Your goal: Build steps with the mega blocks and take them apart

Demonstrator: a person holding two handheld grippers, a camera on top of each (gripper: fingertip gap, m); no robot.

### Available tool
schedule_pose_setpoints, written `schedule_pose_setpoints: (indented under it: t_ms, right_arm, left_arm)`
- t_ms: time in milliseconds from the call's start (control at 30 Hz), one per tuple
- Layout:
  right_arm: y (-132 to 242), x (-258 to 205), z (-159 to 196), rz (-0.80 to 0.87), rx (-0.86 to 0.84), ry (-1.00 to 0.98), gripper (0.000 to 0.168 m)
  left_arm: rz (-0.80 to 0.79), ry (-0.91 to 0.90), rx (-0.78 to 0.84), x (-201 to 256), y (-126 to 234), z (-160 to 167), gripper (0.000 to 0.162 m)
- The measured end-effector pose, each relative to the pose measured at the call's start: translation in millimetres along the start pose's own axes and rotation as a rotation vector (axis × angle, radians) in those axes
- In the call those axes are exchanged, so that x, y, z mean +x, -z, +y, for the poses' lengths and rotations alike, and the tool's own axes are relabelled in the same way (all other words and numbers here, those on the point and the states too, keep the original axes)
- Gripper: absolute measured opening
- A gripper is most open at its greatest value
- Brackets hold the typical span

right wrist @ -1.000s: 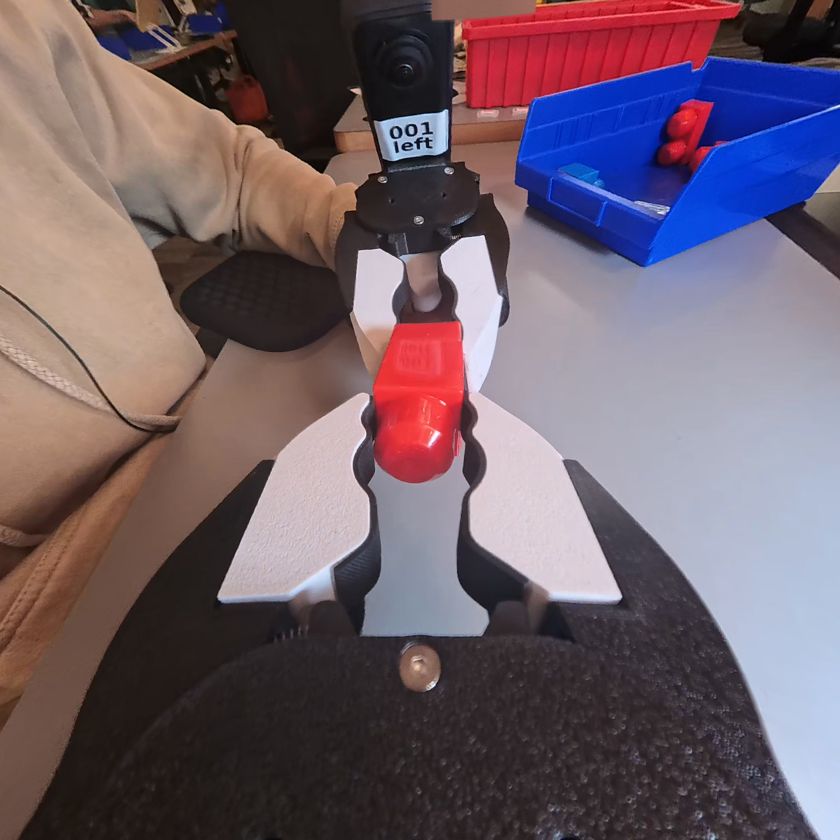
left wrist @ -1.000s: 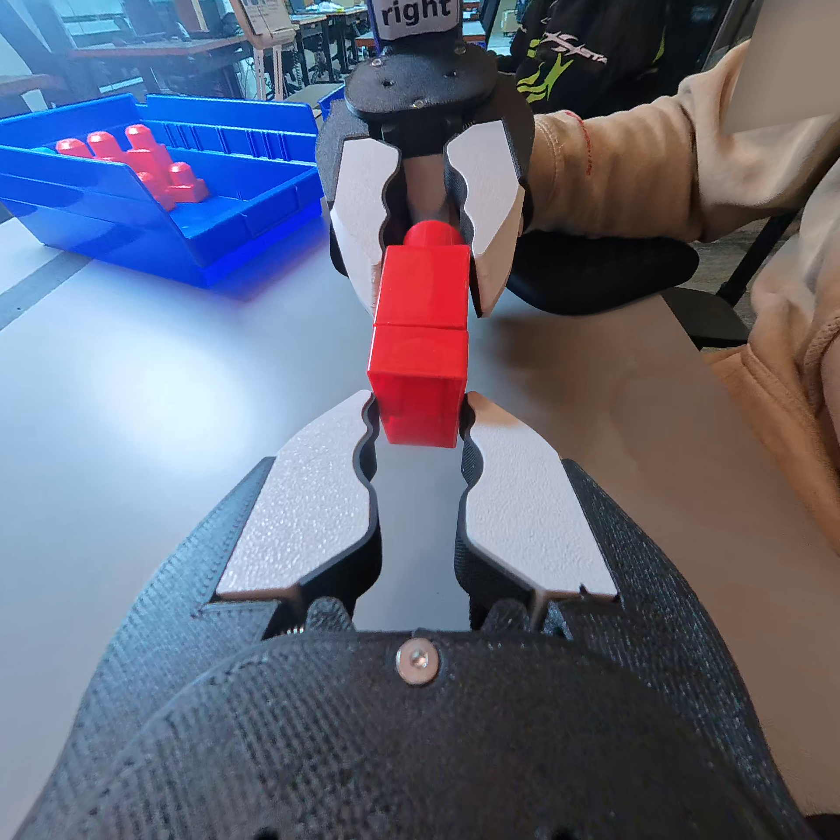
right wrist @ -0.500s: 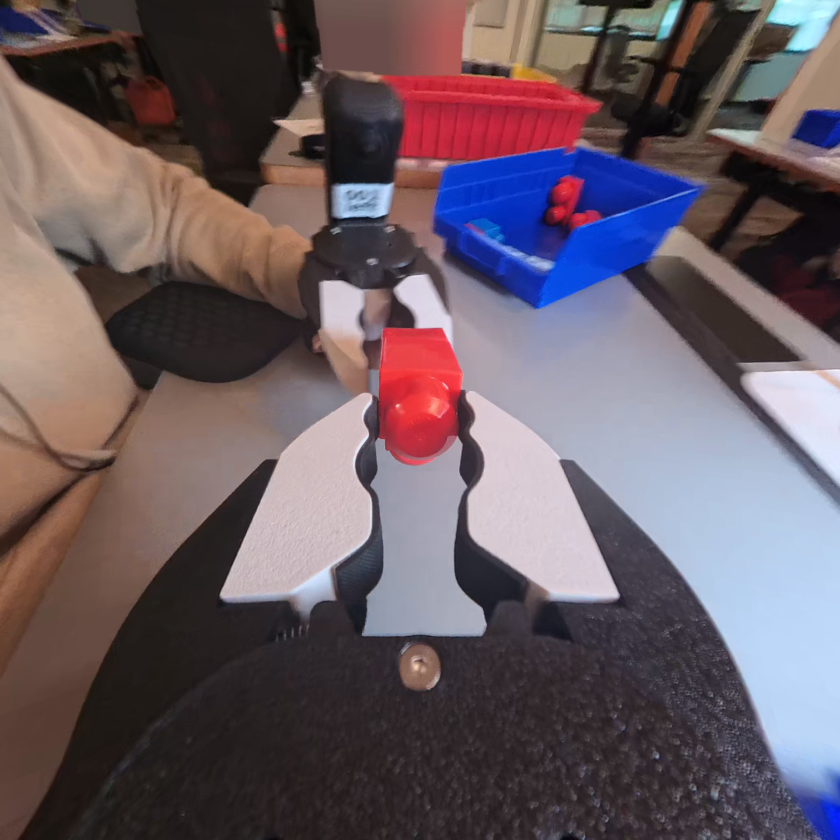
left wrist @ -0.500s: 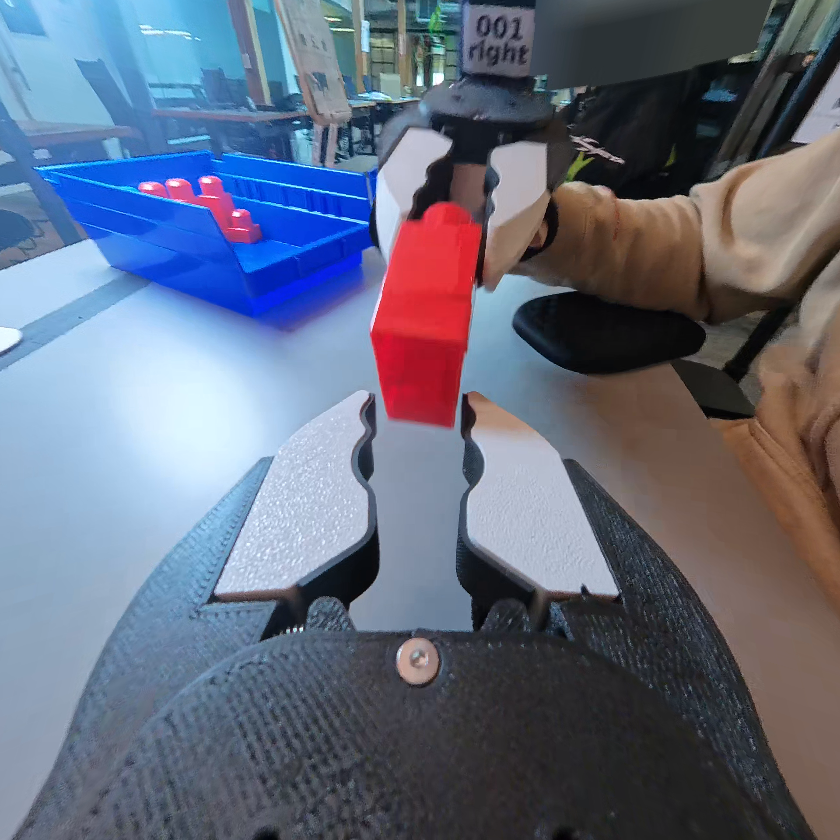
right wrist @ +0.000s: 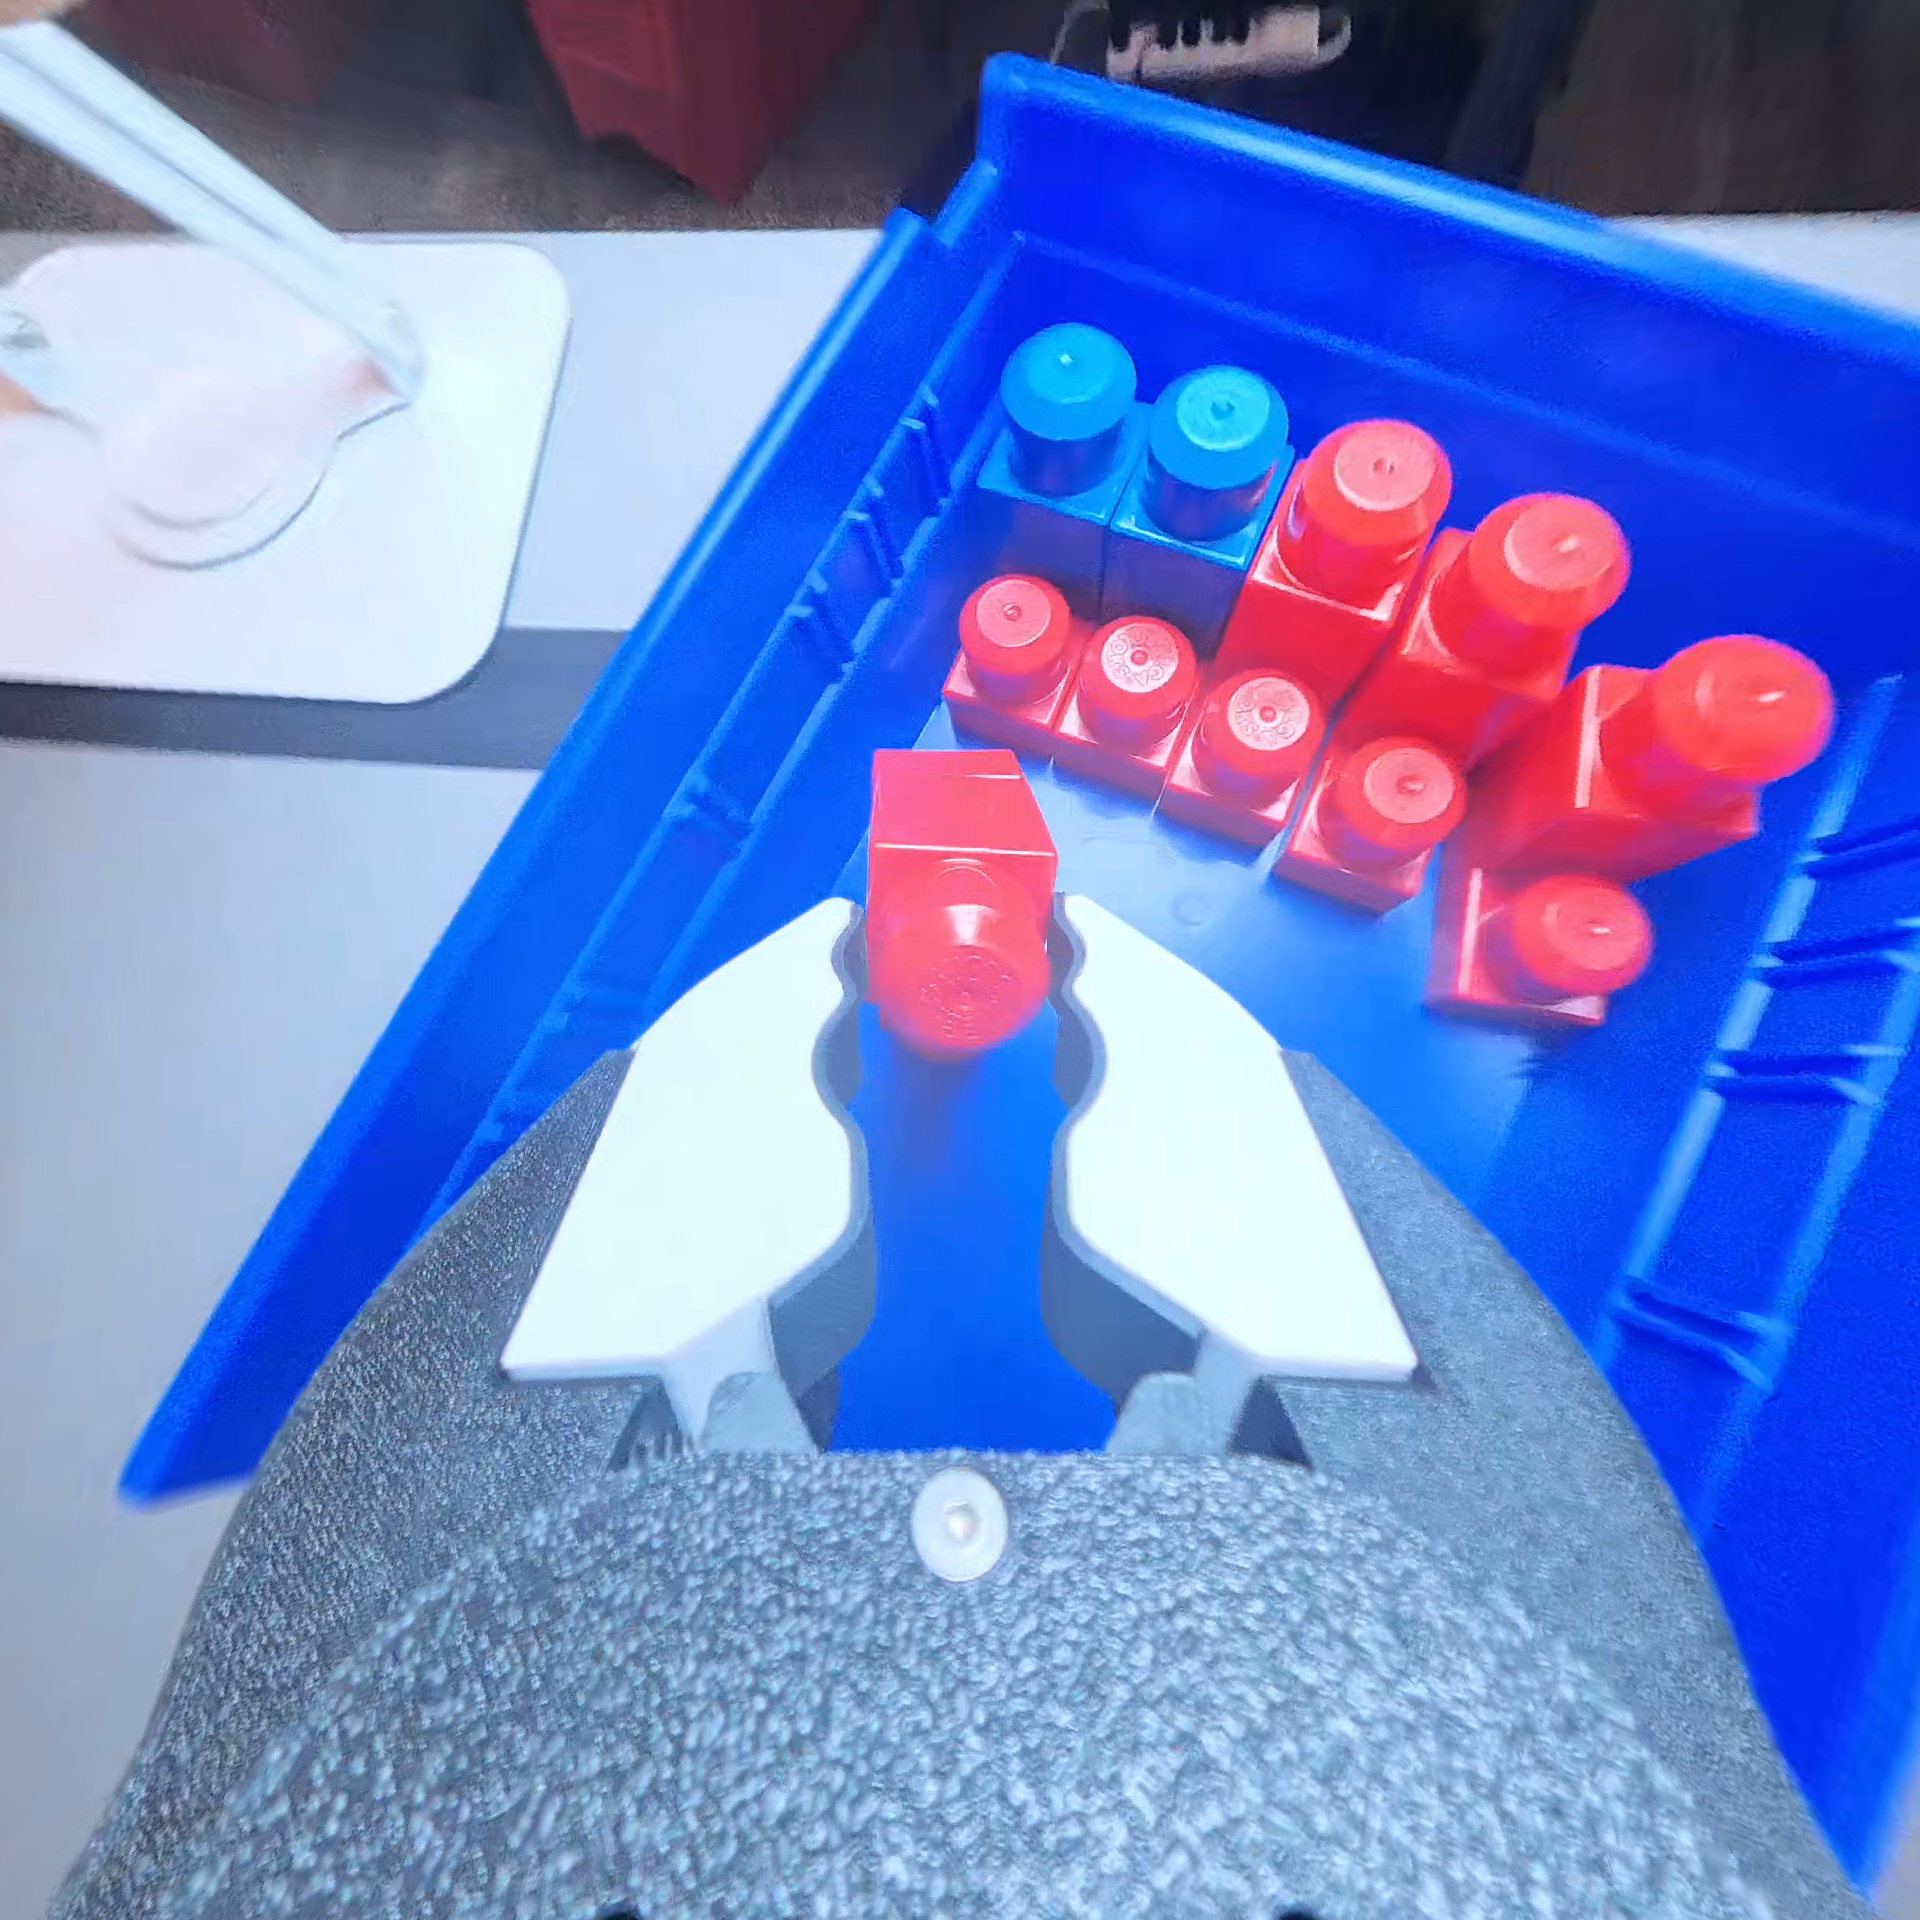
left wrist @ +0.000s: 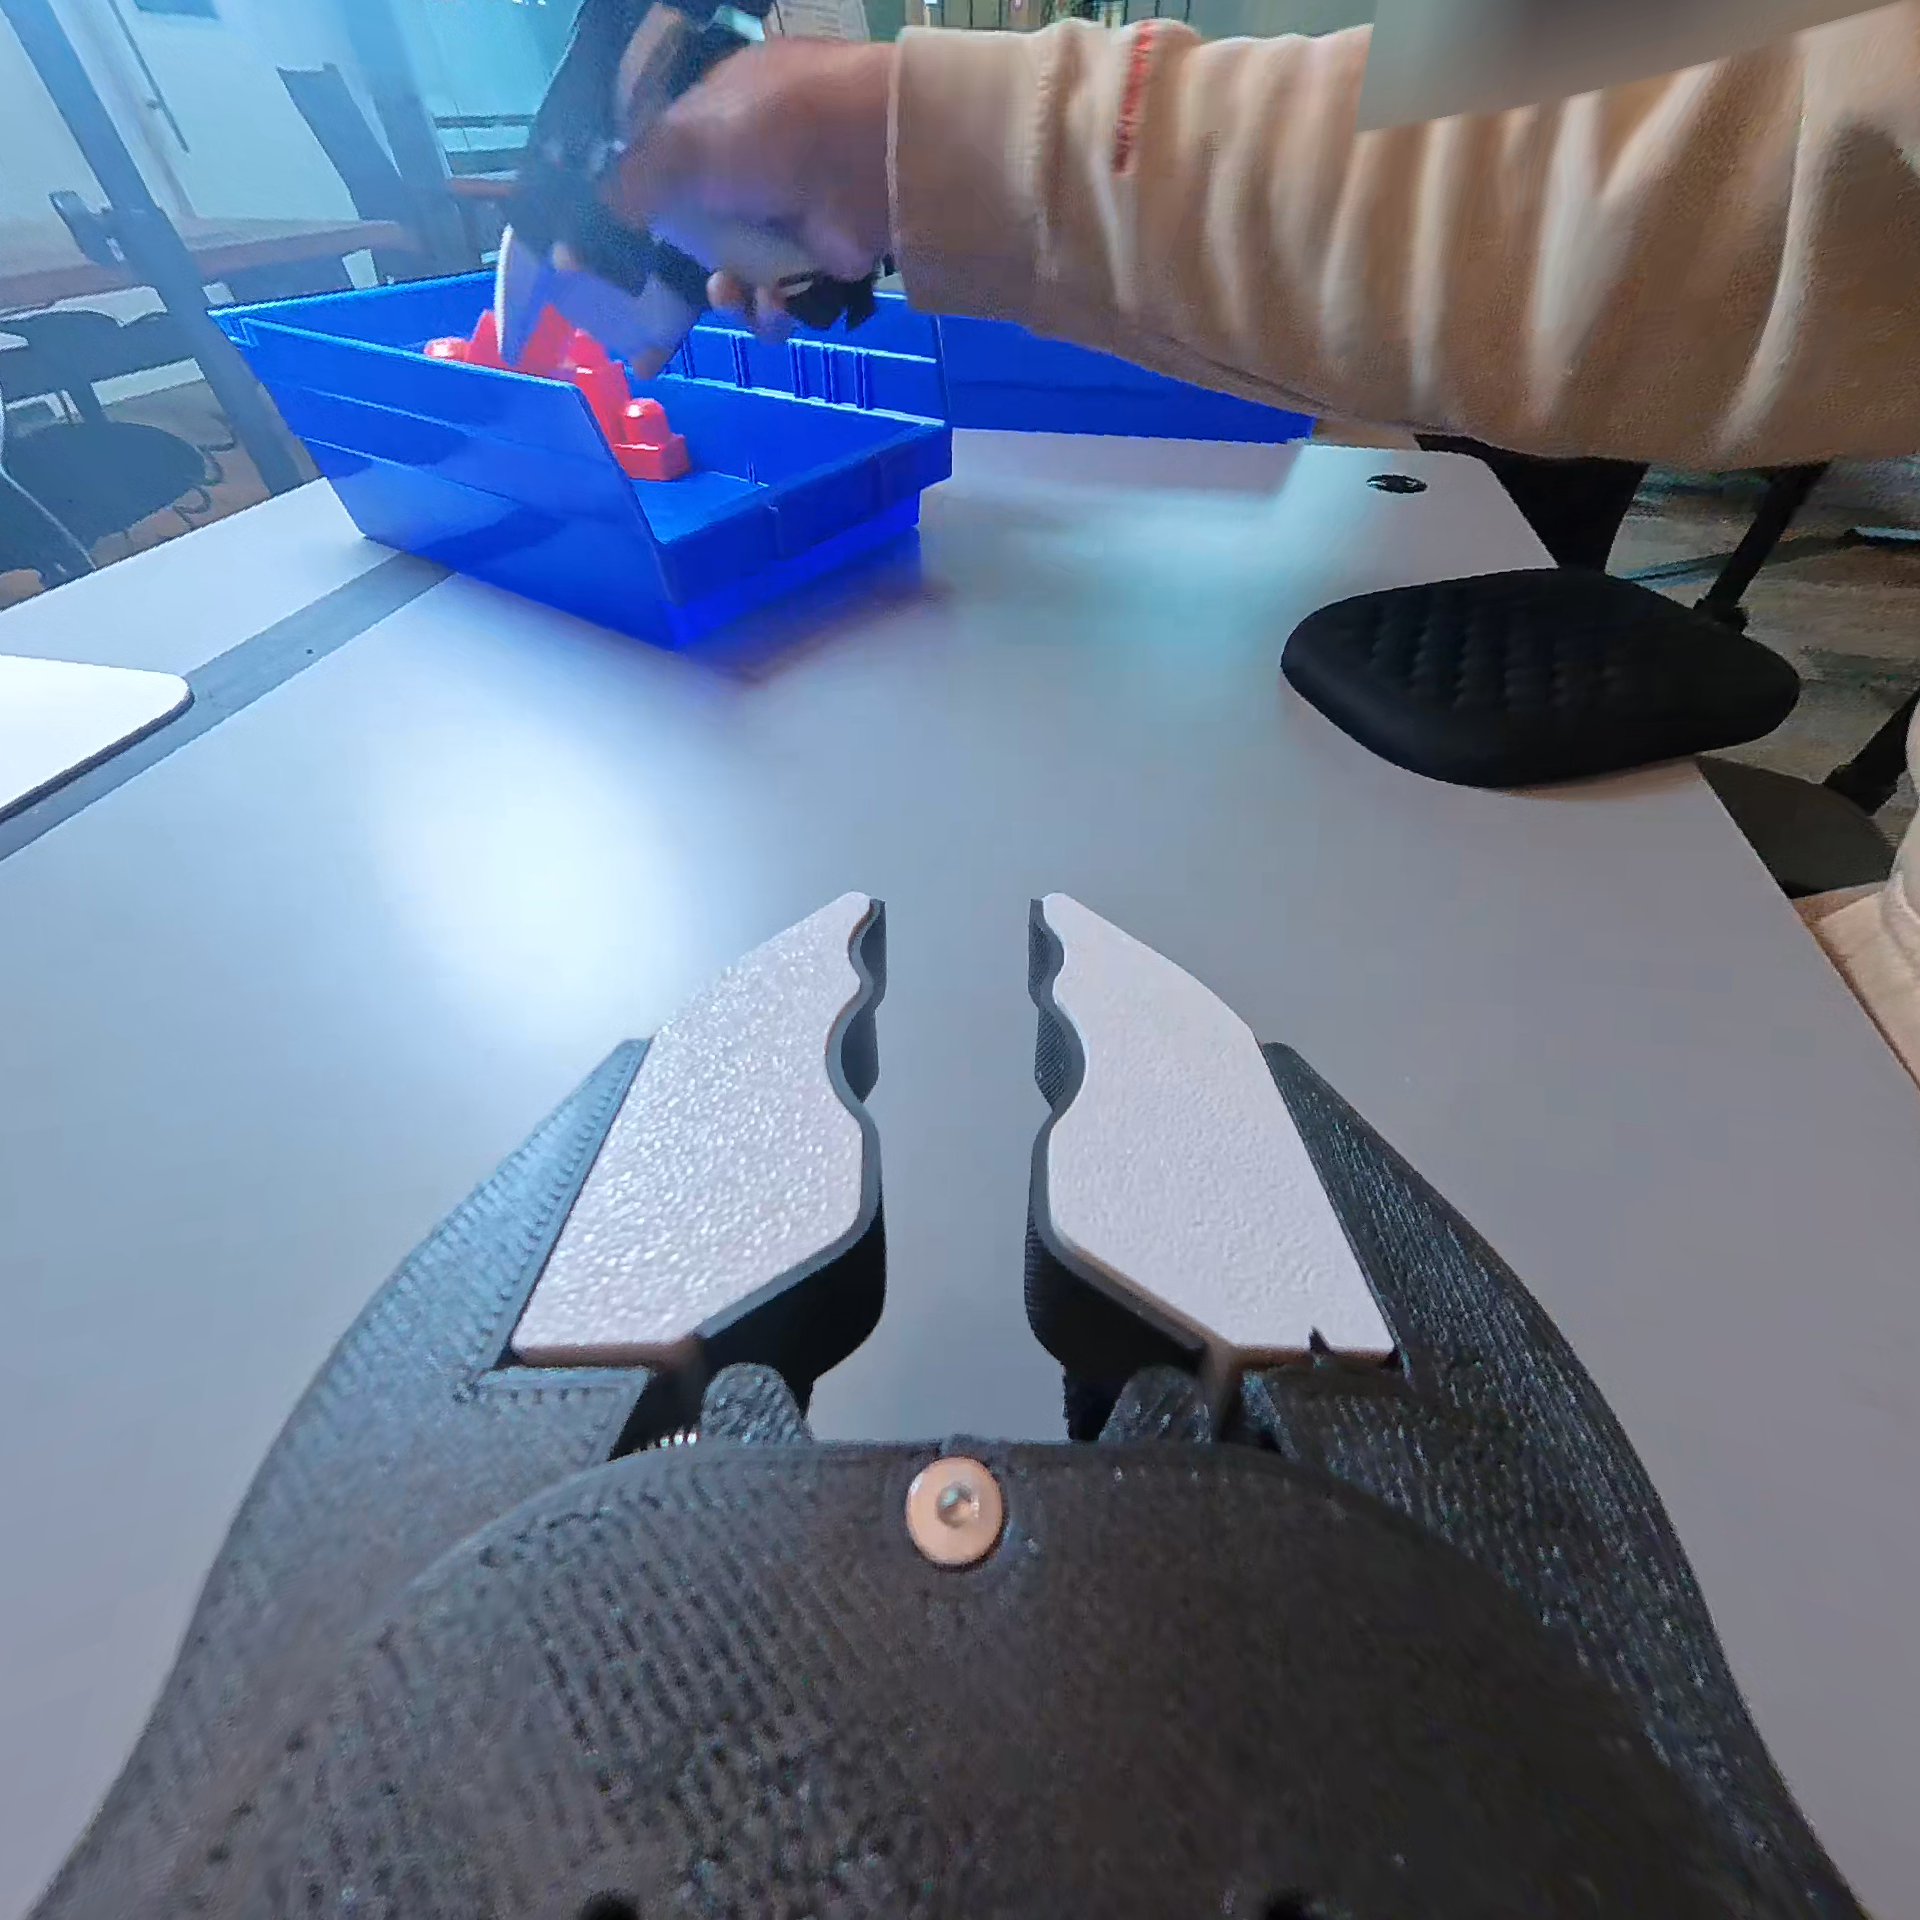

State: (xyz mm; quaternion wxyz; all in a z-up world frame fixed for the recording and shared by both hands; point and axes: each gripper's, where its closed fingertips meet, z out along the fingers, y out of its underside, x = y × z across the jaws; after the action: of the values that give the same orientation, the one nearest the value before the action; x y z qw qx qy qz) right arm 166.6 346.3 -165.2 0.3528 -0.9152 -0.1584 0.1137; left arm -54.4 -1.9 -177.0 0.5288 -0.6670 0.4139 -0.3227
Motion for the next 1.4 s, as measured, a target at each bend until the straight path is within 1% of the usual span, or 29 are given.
schedule_pose_setpoints:
  t_ms: [100, 133, 200, 267, 333, 367, 400, 467, 567, 600, 633, 700, 767, 833, 900, 967, 1067, 1133, 1167, 1267, 1400]
  right_arm:
    - [-27.0, -1.0, -6.6, -0.035, -0.009, -0.16, 0.035]
    - [-30.3, -2.7, -11.1, -0.048, 0.006, -0.196, 0.043]
    - [-27.3, -7.6, -26.7, -0.082, 0.104, -0.212, 0.048]
    - [-9.0, -18.0, -45.3, -0.159, 0.262, -0.201, 0.049]
    - [23.1, -32.6, -56.1, -0.232, 0.422, -0.158, 0.047]
    - [41.7, -44.6, -55.7, -0.273, 0.487, -0.122, 0.045]
    - [59.7, -59.5, -50.2, -0.315, 0.531, -0.08, 0.045]
    - [91.3, -94.6, -25.8, -0.405, 0.564, 0.0, 0.045]
    - [129.1, -150.1, 29.0, -0.55, 0.535, 0.075, 0.045]
    - [138.6, -166.7, 49.5, -0.59, 0.505, 0.091, 0.044]
    - [147.4, -182.6, 69.4, -0.63, 0.474, 0.104, 0.044]
    - [165.5, -210.3, 101.0, -0.713, 0.454, 0.128, 0.043]
    - [174.0, -227.1, 123.2, -0.741, 0.462, 0.178, 0.042]
    - [174.0, -233.5, 134.9, -0.721, 0.507, 0.251, 0.04]
    - [170.2, -234.8, 140.6, -0.695, 0.544, 0.321, 0.038]
    - [168.0, -234.5, 144.1, -0.672, 0.576, 0.395, 0.037]
    - [168.3, -233.5, 147.9, -0.636, 0.621, 0.471, 0.037]
    - [166.1, -233.1, 152.0, -0.631, 0.614, 0.488, 0.037]
    - [164.1, -231.8, 153.5, -0.629, 0.605, 0.488, 0.037]
    - [157.0, -225.2, 156.1, -0.626, 0.585, 0.476, 0.035]
    - [144.4, -214.6, 156.1, -0.609, 0.566, 0.48, 0.033]
  left_arm:
    - [-0.002, -0.002, -0.007, -1.1, -0.3, 2.1, 0.025]
    - [-0.003, -0.002, -0.008, -1.6, -0.1, 2.4, 0.025]
    - [-0.009, -0.002, -0.005, -3.6, 0.9, 1.8, 0.025]
    - [-0.024, 0.002, 0.002, -7.2, 2.7, 0.3, 0.025]
    - [-0.048, 0.008, 0.017, -13.4, 5.9, -3.2, 0.026]
    - [-0.069, 0.011, 0.028, -18.5, 8.6, -6.0, 0.026]
    - [-0.096, 0.01, 0.038, -25.0, 12.9, -9.9, 0.027]
    - [-0.184, -0.001, 0.059, -46.5, 27.9, -22.2, 0.027]
    - [-0.375, -0.018, 0.075, -97.3, 71.6, -50.6, 0.027]
    - [-0.426, -0.013, 0.059, -114.9, 89.6, -59.1, 0.03]
    - [-0.492, -0.006, 0.015, -135.3, 108.9, -63.4, 0.037]
    - [-0.667, -0.014, -0.154, -184.4, 153.2, -58.5, 0.046]
    - [-0.822, 0.018, -0.278, -232.6, 197.1, -50.4, 0.047]
    - [-0.908, 0.097, -0.39, -273.4, 230.6, -35.5, 0.046]
    - [-1.005, 0.113, -0.573, -311.8, 264.3, -11.7, 0.047]
    - [-1.037, 0.103, -0.794, -338.4, 289.2, 18.3, 0.049]
    - [-0.998, 0.029, -1.179, -360.4, 318.7, 67.4, 0.047]
    - [-0.92, 0.032, -1.337, -367.8, 327.4, 97.7, 0.053]
    - [-0.875, 0.023, -1.389, -371.3, 328.8, 109.1, 0.059]
    - [-0.739, -0.039, -1.476, -381.6, 325.0, 129.0, 0.069]
    - [-0.582, -0.187, -1.556, -394.9, 319.8, 133.2, 0.063]
